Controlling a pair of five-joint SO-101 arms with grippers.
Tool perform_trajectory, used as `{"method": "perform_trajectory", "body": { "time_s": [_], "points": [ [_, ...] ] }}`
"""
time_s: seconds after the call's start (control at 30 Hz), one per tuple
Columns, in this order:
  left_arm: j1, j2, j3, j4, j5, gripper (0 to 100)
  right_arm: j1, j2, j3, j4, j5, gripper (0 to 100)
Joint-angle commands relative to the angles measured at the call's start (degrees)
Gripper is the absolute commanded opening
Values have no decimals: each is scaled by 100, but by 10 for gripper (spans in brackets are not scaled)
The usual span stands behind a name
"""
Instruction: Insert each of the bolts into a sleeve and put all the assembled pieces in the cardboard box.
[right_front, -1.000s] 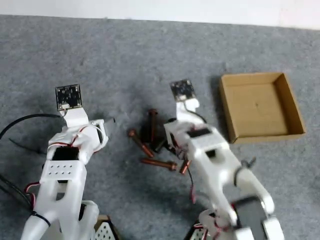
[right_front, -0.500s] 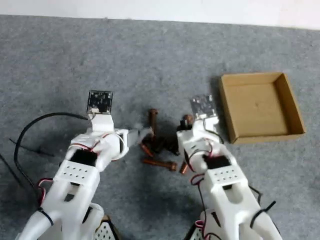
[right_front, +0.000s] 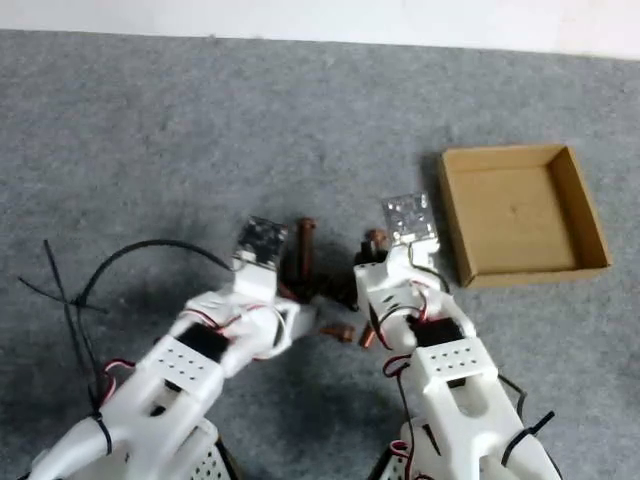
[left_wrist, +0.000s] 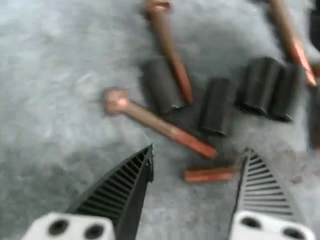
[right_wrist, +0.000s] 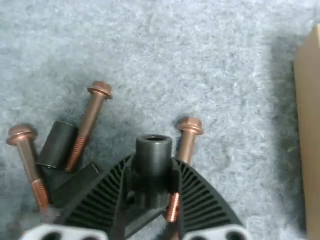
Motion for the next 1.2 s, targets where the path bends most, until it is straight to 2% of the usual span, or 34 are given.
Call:
{"method": "perform_trajectory", "body": {
  "time_s": [0.0, 0.37, 0.67, 0.87, 0.97, 1.17],
  "points": [
    [-295, 57, -312, -114, 457, 263, 66, -171, -57, -127, 53, 4],
    [-453, 224, -374, -132, 475, 262, 66, -163, 13, -136, 53, 4],
    [-479, 2123, -1314, -299, 484, 262, 66, -163, 57, -145, 53, 4],
    [-505, 2905, -1798, -281, 659, 262, 66, -163, 57, -145, 53, 4],
    [-690, 3248, -2176, 105, 774, 262, 66, -163, 57, -145, 53, 4],
    [-681, 3881, -3143, 1530, 774, 262, 66, -163, 57, -145, 53, 4]
  ]
}}
